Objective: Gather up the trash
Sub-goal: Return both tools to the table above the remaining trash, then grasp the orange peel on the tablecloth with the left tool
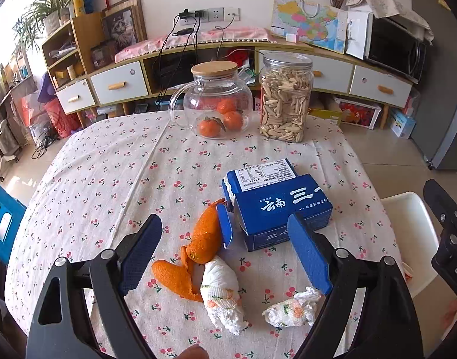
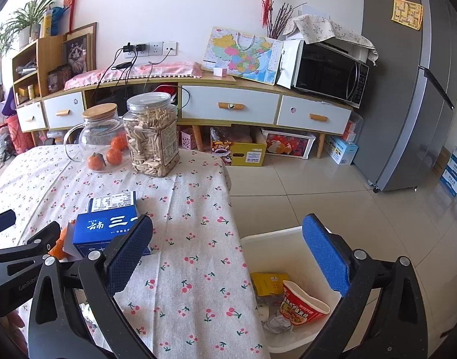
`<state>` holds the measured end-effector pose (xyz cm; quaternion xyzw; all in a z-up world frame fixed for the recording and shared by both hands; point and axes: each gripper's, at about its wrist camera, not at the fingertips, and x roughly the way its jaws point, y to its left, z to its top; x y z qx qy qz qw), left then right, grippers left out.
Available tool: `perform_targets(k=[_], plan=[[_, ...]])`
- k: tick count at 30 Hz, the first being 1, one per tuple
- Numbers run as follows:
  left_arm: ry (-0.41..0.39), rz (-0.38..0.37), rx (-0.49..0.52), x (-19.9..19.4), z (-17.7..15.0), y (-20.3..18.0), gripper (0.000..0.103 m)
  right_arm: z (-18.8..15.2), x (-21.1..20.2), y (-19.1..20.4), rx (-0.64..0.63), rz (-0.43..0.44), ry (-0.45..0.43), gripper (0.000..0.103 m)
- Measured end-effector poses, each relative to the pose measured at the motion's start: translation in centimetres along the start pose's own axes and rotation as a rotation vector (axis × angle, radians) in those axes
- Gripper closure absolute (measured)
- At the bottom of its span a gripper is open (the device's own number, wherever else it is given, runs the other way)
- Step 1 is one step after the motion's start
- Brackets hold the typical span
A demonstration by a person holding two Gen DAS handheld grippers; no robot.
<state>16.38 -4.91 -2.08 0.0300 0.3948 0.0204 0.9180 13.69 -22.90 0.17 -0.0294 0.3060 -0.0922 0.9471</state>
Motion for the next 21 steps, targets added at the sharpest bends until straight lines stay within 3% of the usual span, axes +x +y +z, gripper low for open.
perform_targets(k=[11, 21], plan=[[0.149, -0.006, -0.114, 3.2, -0.8, 5.1, 0.019, 0.1, 1.3, 3.3, -0.023, 0.076, 0.061, 0.007], [0.354, -0.132, -0.287, 7.0, -2.7, 8.1, 0.019, 0.2, 1.8, 4.5, -0.022, 0.126, 0.099, 0.007]])
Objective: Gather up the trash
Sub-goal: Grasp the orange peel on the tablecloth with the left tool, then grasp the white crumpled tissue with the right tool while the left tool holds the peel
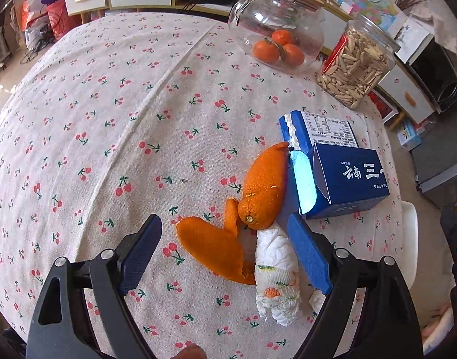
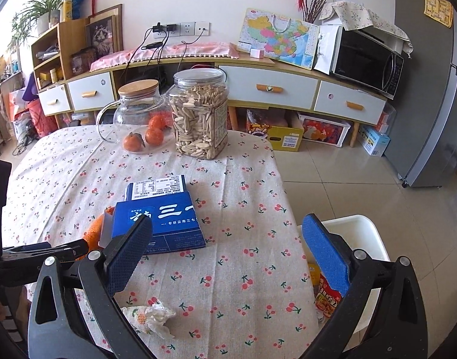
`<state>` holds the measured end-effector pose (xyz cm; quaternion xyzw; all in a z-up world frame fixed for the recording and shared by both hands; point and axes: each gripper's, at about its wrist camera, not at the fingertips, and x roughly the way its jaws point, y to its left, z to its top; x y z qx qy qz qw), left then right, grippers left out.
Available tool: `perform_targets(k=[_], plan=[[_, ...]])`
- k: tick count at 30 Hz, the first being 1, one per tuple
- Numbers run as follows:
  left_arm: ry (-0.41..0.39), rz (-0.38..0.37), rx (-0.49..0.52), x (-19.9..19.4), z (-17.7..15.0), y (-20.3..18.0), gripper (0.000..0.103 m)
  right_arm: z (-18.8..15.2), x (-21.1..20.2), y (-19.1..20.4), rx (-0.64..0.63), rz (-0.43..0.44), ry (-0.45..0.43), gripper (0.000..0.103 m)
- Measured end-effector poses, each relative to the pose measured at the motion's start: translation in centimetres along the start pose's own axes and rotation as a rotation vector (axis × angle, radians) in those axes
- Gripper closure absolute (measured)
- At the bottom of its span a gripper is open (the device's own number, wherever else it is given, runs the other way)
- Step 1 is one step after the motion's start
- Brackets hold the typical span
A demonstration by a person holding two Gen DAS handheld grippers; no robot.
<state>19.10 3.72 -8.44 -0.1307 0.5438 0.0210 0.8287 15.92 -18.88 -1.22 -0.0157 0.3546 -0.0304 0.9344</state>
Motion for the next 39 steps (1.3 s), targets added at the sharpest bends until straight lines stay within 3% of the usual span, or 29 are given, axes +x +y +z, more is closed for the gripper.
perform_targets(k=[5, 7, 9, 14, 17, 20, 25, 30, 35, 39], plan=[[0.061, 0.004, -0.069, 1.6, -0.5, 0.5, 0.022, 0.0, 0.6, -0.8, 0.023, 0.023, 0.045, 0.007], [0.048, 0.020, -0.071, 1.3, -0.6, 0.6, 0.029, -0.2, 1.1, -0.8, 0.023, 0.044, 0.075, 0.007], [0.043, 0.024, -0.074, 1.1, -0.6, 0.9, 0.043, -0.4, 1.4, -0.4, 0.015, 0.066, 0.101, 0.007], [0.046, -0.019, -0.092, 0.9, -0.5, 1.9, 0.047, -1.0, 1.9, 1.0, -0.028, 0.092, 0.124, 0.007], [0.043, -0.018, -0.074, 0.7, -0.5, 2.0, 0.068, -1.1, 2.0, 1.4, -0.030, 0.118, 0.138, 0.007], [0.027, -0.013, -0.035, 0.2, -0.7, 1.6, 0.076, -1.3, 2.4, 1.9, -0.025, 0.181, 0.176, 0.007], [-0.099, 0.019, 0.012, -2.9, -0.4, 1.6, 0.077, -2.3, 3.1, 3.9, -0.038, 0.301, 0.253, 0.007], [-0.252, 0.059, 0.033, -6.5, 0.3, 2.3, 0.077, -3.2, 3.3, 7.1, -0.100, 0.366, 0.269, 0.007], [-0.290, 0.073, 0.039, -7.6, 0.5, 3.1, 0.077, -4.1, 3.7, 10.9, -0.190, 0.399, 0.292, 0.010], [-0.282, 0.079, 0.033, -7.5, 0.6, 3.7, 0.077, -5.2, 4.8, 13.3, -0.246, 0.424, 0.359, 0.026]])
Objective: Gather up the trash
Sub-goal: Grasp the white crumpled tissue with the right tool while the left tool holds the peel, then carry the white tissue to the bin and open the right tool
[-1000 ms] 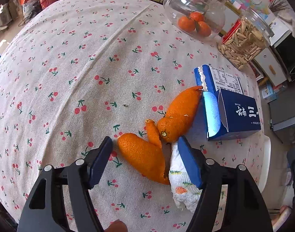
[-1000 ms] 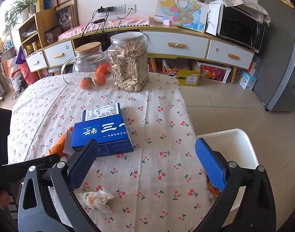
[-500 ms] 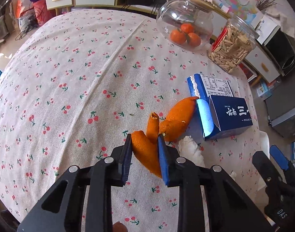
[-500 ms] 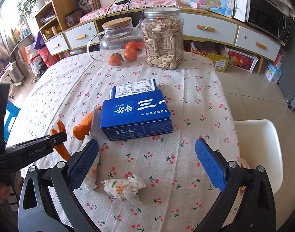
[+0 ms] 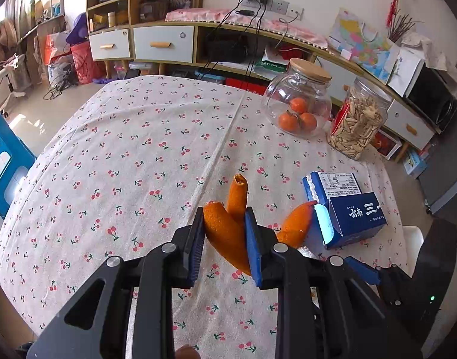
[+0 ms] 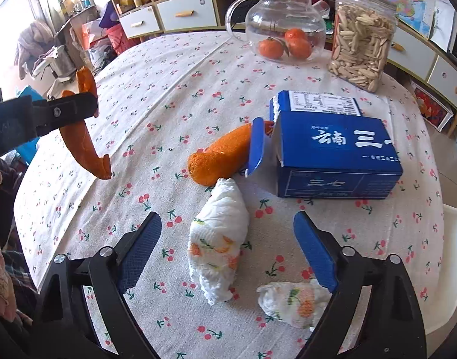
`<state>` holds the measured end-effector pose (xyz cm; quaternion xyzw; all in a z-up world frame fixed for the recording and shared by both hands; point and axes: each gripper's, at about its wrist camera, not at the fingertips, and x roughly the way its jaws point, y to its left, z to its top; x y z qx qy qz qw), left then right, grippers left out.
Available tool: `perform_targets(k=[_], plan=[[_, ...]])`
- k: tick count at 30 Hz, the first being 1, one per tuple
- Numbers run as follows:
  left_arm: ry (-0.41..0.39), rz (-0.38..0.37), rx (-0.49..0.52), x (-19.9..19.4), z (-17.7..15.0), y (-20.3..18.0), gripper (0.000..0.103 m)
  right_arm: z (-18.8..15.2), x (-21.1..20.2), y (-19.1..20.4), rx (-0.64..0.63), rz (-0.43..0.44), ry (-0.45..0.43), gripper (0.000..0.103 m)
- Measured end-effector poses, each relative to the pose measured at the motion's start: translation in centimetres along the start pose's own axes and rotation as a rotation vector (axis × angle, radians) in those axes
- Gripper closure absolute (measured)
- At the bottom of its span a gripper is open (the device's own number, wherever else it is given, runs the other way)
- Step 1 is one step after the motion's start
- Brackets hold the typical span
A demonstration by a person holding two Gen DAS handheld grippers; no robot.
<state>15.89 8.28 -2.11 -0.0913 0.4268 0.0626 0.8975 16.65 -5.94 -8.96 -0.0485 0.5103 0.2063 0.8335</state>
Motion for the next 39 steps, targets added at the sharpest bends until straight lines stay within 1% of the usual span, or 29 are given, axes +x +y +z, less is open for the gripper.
perform_targets(k=[1, 2, 3, 4, 5, 8, 11, 14, 18, 21, 28, 39], plan=[[-0.001, 0.003, -0.003, -0.1, -0.1, 0.2, 0.077, 0.0, 0.6, 0.4, -0.010, 0.005, 0.021, 0.040], [-0.002, 0.006, -0.006, -0.1, -0.1, 0.4, 0.077, -0.1, 0.9, 0.7, -0.020, -0.001, 0.033, 0.047], [-0.005, 0.011, -0.009, -0.1, -0.1, 0.7, 0.077, -0.1, 0.9, 1.0, -0.037, -0.026, 0.017, 0.053], [-0.007, 0.016, -0.013, -0.1, -0.1, 1.0, 0.077, 0.0, 0.8, 1.2, -0.048, -0.024, 0.014, 0.066], [-0.010, 0.020, -0.018, -0.1, 0.0, 1.2, 0.077, 0.2, 0.8, 1.2, -0.044, -0.005, 0.017, 0.068], [-0.011, 0.022, -0.037, -0.2, 0.2, 1.9, 0.077, 0.5, -0.2, 1.2, -0.033, 0.023, -0.009, 0.068], [-0.021, 0.018, -0.043, -0.5, 0.4, 2.1, 0.077, 1.1, -2.1, 1.3, -0.034, 0.048, -0.068, 0.068], [-0.045, 0.021, -0.028, -1.1, 0.4, 1.9, 0.077, 1.7, -4.2, 1.1, -0.020, 0.069, -0.139, 0.068], [-0.083, 0.032, -0.003, -1.9, 0.4, 1.2, 0.077, 2.1, -6.7, 0.0, 0.011, 0.069, -0.228, 0.068], [-0.090, 0.023, -0.006, -2.2, 0.4, 0.9, 0.077, 2.2, -7.7, -0.9, 0.029, 0.049, -0.270, 0.068], [-0.113, 0.005, 0.008, -2.8, 0.3, -0.9, 0.077, 1.6, -8.6, -4.0, 0.107, -0.028, -0.333, 0.068], [-0.202, 0.004, 0.119, -4.2, -0.7, -5.9, 0.077, 0.3, -10.8, -7.3, 0.159, -0.124, -0.389, 0.067]])
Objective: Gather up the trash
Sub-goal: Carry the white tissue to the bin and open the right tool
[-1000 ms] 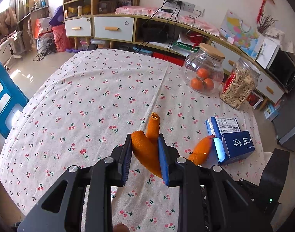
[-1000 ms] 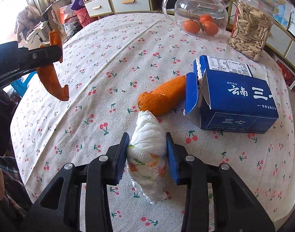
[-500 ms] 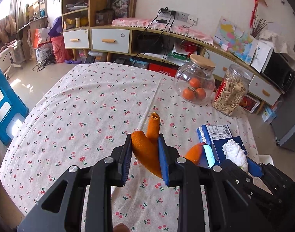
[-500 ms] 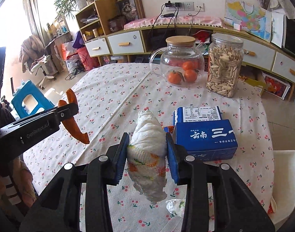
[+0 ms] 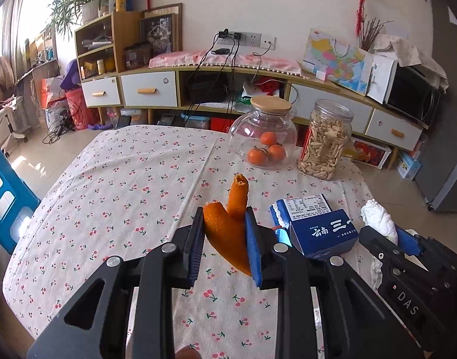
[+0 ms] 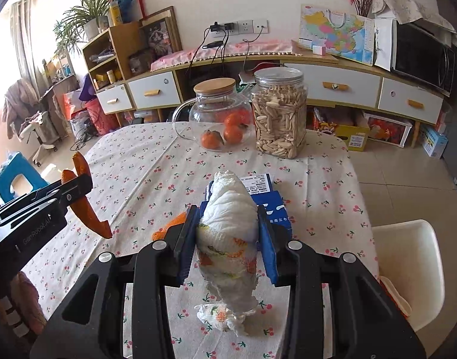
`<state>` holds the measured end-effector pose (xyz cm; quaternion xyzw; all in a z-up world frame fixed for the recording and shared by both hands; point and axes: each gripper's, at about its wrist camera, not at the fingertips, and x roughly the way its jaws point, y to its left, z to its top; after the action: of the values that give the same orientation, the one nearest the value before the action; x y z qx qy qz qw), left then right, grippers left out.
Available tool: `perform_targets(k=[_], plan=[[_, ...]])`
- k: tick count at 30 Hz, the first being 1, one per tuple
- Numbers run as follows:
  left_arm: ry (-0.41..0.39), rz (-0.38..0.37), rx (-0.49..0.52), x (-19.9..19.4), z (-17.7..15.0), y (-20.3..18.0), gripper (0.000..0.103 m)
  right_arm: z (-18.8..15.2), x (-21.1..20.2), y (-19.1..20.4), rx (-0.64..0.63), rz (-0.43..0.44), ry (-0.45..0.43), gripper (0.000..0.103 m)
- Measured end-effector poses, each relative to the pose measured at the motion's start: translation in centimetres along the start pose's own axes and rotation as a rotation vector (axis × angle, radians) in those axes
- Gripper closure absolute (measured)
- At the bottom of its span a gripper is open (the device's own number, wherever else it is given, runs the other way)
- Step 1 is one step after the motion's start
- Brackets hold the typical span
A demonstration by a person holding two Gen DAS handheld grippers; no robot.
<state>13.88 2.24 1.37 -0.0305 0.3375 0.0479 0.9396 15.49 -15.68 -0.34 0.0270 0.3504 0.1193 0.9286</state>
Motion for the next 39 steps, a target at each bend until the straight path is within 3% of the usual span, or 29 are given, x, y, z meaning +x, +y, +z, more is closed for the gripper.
perform_targets(k=[19, 27, 35, 36, 39], plan=[[-0.034, -0.132, 0.109, -1.8, 0.5, -10.1, 0.077, 0.2, -4.6, -8.6, 0.091, -0.148, -0.076, 0.067], [-0.017, -0.185, 0.169, -1.7, -0.2, -15.1, 0.077, 0.4, -6.7, -14.6, 0.206, -0.255, -0.083, 0.067], [-0.008, -0.226, 0.217, -1.8, -0.7, -19.3, 0.077, -0.1, -8.5, -18.1, 0.242, -0.365, -0.088, 0.067], [-0.006, -0.231, 0.224, -1.9, -0.8, -19.8, 0.077, -0.2, -8.6, -18.5, 0.250, -0.373, -0.082, 0.066], [-0.004, -0.246, 0.243, -2.0, -1.1, -21.3, 0.077, -0.5, -8.8, -19.9, 0.286, -0.399, -0.061, 0.034]])
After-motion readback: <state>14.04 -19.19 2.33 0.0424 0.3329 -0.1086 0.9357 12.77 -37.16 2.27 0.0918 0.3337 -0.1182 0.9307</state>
